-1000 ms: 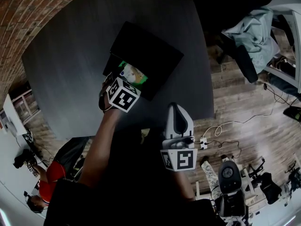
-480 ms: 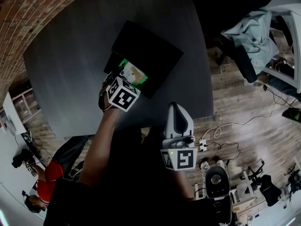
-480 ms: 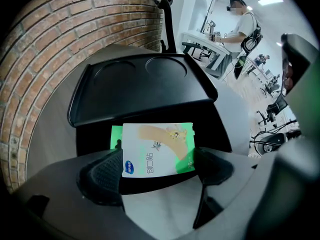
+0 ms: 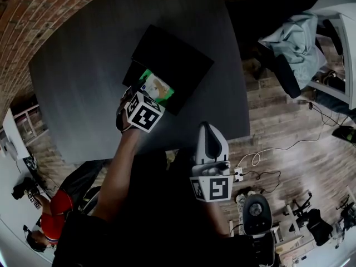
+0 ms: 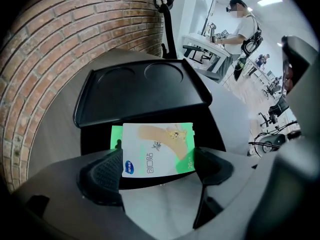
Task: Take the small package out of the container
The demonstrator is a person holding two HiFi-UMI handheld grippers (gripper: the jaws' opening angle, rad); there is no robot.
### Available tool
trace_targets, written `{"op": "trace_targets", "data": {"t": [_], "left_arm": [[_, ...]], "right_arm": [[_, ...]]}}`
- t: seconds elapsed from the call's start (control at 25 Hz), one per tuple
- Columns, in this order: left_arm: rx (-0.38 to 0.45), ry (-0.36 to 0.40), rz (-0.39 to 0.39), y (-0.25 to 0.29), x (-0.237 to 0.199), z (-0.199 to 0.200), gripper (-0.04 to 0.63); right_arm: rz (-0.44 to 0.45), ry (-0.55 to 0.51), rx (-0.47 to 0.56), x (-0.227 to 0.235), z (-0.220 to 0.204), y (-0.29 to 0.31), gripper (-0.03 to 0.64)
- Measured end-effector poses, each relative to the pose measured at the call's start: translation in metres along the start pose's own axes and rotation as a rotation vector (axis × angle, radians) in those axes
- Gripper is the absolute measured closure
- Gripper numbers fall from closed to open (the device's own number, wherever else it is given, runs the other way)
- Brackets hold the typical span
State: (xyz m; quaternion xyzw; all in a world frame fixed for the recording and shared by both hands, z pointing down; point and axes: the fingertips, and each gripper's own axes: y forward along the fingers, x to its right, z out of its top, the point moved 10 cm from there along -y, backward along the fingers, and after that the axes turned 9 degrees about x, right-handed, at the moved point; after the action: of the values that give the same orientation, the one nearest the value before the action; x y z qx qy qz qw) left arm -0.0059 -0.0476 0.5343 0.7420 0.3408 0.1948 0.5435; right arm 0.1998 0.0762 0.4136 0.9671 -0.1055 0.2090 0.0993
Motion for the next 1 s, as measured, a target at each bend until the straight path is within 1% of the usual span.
{"op": "trace_targets", "data": {"t": [0.48, 1.0], "left_arm": [[0.03, -0.009, 0.03, -0.012, 0.002, 0.0, 0.181], [0.062, -0.055, 0.06, -0.023, 0.011, -0.002, 0.181]], "right_arm": [[0.027, -0.008, 0.009, -0.002, 0.005, -0.006, 0.592], [0.078, -0.019, 0.009, 0.004, 0.012, -0.01, 0.592]]}}
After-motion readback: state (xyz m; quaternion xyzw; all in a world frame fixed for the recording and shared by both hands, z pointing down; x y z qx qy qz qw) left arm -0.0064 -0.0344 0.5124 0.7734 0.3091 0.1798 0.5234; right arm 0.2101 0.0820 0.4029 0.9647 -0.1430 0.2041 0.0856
